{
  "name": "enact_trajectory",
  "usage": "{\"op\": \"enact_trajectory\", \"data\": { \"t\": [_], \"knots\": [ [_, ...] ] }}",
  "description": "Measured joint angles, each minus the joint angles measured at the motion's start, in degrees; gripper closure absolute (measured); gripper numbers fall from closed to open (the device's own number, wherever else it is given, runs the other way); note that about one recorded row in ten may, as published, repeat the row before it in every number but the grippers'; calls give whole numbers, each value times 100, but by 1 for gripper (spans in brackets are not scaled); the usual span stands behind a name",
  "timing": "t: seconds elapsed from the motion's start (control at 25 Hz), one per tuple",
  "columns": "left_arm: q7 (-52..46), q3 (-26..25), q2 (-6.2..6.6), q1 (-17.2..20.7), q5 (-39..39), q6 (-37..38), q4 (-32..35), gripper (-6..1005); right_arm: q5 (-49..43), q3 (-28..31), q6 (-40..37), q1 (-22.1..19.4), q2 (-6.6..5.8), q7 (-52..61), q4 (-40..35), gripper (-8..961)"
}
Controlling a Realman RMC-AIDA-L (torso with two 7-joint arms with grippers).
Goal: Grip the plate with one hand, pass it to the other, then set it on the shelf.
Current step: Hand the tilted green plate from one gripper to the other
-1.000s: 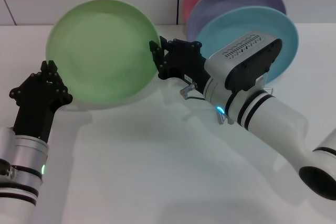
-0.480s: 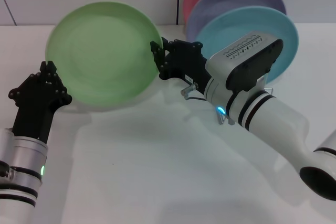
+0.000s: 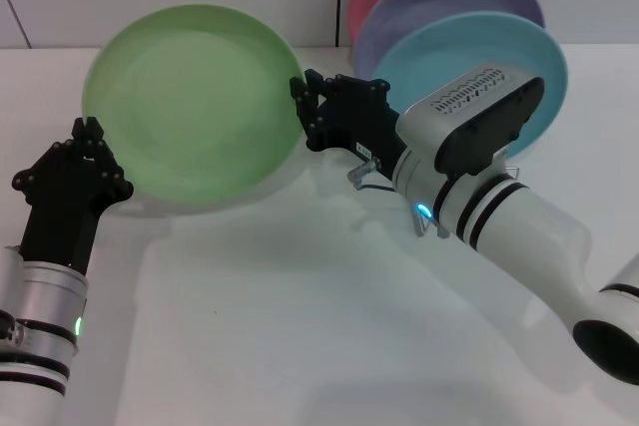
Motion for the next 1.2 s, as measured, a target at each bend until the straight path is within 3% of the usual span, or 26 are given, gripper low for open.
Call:
{"op": "enact_trajectory", "data": {
  "t": [1.2],
  "knots": [
    [0, 27, 0, -41, -8, -30, 2, 953, 19, 8, 35, 34, 0, -12, -19, 877]
  ]
}}
